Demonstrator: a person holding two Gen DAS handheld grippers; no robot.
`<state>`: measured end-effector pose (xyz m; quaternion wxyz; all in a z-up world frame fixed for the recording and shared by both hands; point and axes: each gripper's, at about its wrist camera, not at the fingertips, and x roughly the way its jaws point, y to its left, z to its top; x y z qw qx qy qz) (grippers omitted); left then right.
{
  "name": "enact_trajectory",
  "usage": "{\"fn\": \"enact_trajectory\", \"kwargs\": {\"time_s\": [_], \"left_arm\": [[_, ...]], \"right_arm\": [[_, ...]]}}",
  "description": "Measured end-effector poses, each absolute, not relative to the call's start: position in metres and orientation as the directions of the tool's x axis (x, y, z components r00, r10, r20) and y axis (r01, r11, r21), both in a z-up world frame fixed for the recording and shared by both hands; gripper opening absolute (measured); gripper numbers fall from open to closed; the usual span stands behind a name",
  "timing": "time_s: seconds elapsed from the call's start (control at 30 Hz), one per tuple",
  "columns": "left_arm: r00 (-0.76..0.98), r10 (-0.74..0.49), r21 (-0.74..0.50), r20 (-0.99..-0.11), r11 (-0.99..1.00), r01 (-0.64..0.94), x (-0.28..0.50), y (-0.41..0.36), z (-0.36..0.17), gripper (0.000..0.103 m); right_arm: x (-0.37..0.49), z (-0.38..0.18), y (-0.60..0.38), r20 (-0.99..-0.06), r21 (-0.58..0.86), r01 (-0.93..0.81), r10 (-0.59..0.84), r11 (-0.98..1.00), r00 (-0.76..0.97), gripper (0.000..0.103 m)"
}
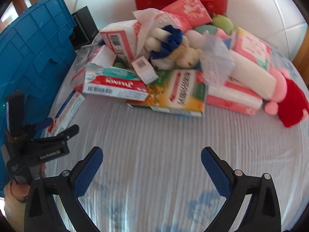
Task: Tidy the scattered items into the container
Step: 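Grasp the blue-white foot cream box with the left tool while the right tool grasps the Tylenol box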
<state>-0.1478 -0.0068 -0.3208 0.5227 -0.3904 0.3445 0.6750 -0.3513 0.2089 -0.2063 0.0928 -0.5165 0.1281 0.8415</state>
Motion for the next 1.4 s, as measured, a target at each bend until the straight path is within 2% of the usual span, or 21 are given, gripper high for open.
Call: {"fn": "enact_trajectory", "kwargs": {"time_s": [0.17,0.37,0.43,0.47,0.5,0.53,0.6,0.67,0.73,0.87,1.07,1.2,1.23,1.3,1.4], "left_arm": [[-0.154,0.448,0.069,-0.880,-0.201,-0.977,-0.156,0.000,-0.326,0.102],[-0.215,0.443,0.158,-0.870,-0.162,-0.974,-0.148,0.006,-0.335,0.102],[-0.132,0.423,0.085,-0.896,-0.127,-0.988,-0.148,0.009,-0.340,0.100],[-0.083,0.417,0.037,-0.905,-0.119,-0.992,-0.148,0.009,-0.343,0.097],[-0.077,0.433,0.027,-0.898,-0.120,-0.992,-0.147,0.007,-0.341,0.084],[-0.067,0.443,0.016,-0.894,-0.117,-0.993,-0.147,0.005,-0.340,0.080],[-0.048,0.454,-0.009,-0.890,-0.123,-0.992,-0.147,0.000,-0.334,0.052],[0.009,0.452,-0.074,-0.892,-0.126,-0.989,-0.149,-0.006,-0.330,0.041],[0.073,0.454,-0.146,-0.888,-0.128,-0.981,-0.148,-0.015,-0.328,0.040],[0.108,0.449,-0.169,-0.887,-0.098,-0.981,-0.127,-0.036,-0.328,0.040],[0.097,0.451,-0.158,-0.887,-0.098,-0.983,-0.105,-0.054,-0.322,0.040],[0.044,0.494,-0.121,-0.868,-0.124,-0.985,-0.106,-0.067,-0.303,0.040],[0.031,0.507,-0.114,-0.861,-0.134,-0.984,-0.108,-0.071,-0.297,0.039],[0.002,0.532,-0.109,-0.847,-0.169,-0.980,-0.119,-0.073,-0.289,0.039],[0.003,0.534,-0.092,-0.846,-0.141,-0.986,-0.136,-0.066,-0.292,0.039]], "right_arm": [[-0.394,-0.211,0.184,-0.871,0.044,-0.223,0.072,-0.974,-0.485,0.103],[-0.428,-0.219,0.156,-0.792,-0.146,-0.134,0.197,-0.980,-0.577,0.102],[-0.432,-0.220,0.157,-0.789,-0.136,-0.126,0.184,-0.983,-0.586,0.080],[-0.433,-0.221,0.161,-0.802,-0.109,-0.131,0.165,-0.985,-0.574,0.064],[-0.432,-0.223,0.166,-0.816,-0.075,-0.142,0.143,-0.987,-0.561,0.051],[-0.430,-0.223,0.171,-0.822,-0.048,-0.156,0.128,-0.987,-0.555,0.047],[-0.419,-0.223,0.182,-0.827,0.008,-0.178,0.093,-0.984,-0.554,0.037],[-0.405,-0.223,0.193,-0.836,0.104,-0.190,0.018,-0.976,-0.549,0.028],[-0.389,-0.228,0.204,-0.841,0.211,-0.212,-0.068,-0.954,-0.536,0.027],[-0.353,-0.244,0.218,-0.842,0.362,-0.262,-0.193,-0.895,-0.503,0.026],[-0.323,-0.258,0.224,-0.862,0.358,-0.302,-0.189,-0.884,-0.470,0.026],[-0.322,-0.263,0.223,-0.864,0.371,-0.307,-0.203,-0.877,-0.461,0.030],[-0.322,-0.264,0.222,-0.861,0.378,-0.305,-0.211,-0.874,-0.463,0.032],[-0.328,-0.264,0.217,-0.859,0.379,-0.298,-0.214,-0.876,-0.466,0.043],[-0.339,-0.260,0.209,-0.857,0.371,-0.271,-0.214,-0.888,-0.469,0.047]]}}
